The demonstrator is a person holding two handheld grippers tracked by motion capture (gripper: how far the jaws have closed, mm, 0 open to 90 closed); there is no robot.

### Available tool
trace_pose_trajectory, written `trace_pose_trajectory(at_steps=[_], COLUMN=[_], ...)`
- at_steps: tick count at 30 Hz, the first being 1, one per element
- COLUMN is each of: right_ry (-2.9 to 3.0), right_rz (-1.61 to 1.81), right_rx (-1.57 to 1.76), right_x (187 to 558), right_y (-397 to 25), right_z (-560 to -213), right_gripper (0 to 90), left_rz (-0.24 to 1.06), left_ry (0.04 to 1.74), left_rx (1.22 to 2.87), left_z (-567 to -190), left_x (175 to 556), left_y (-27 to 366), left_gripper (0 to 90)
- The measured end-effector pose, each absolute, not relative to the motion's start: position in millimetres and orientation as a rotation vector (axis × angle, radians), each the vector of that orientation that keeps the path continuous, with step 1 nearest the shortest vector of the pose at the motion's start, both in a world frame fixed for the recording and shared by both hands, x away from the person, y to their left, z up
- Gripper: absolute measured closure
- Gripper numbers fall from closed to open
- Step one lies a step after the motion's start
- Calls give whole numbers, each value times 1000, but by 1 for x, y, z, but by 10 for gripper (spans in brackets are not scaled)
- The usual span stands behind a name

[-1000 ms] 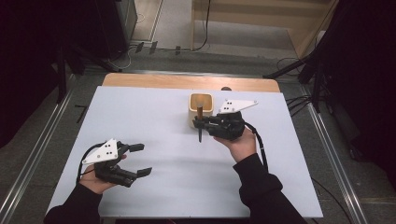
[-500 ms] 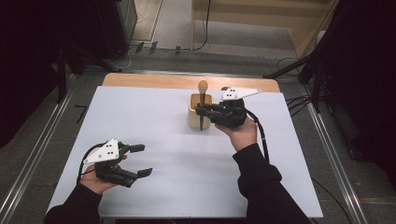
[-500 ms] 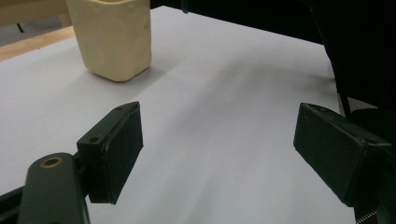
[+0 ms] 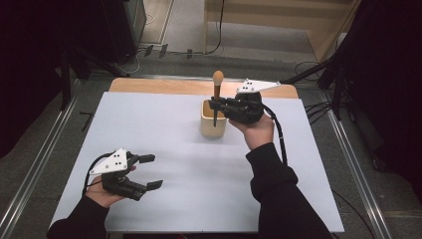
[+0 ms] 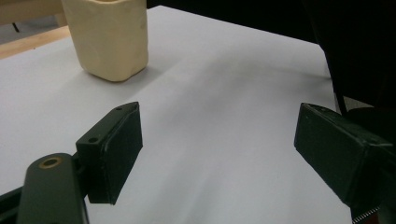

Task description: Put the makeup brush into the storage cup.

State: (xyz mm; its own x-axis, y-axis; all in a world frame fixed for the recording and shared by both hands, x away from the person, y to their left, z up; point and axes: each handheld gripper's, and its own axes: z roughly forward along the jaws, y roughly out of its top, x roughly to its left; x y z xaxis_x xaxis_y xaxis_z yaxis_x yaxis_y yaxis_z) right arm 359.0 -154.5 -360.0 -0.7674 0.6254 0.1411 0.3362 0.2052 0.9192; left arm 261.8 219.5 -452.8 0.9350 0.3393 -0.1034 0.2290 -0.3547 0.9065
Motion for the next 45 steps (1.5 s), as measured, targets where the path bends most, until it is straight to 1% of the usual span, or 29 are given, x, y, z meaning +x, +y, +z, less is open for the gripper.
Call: trace_pose_trajectory(at_steps=[16,26,32,45], right_ry=[2152,2102,2110,2127], right_rz=[1542,1528,1494,1461], right_rx=[957,1015,1028,1037], right_x=[390,408,413,418], right_y=[-153,-160,-159,-145], right_z=[-354,-367,-373,-392], right_gripper=[788,787,787,787], left_rz=[125,120,117,122], left_ry=[405,404,405,406], left_rx=[1943,1949,1949,1944], left_z=[-452,-452,-452,-452], left_x=[261,261,261,261], left_y=[220,220,219,220], left_gripper=[152,152,152,152])
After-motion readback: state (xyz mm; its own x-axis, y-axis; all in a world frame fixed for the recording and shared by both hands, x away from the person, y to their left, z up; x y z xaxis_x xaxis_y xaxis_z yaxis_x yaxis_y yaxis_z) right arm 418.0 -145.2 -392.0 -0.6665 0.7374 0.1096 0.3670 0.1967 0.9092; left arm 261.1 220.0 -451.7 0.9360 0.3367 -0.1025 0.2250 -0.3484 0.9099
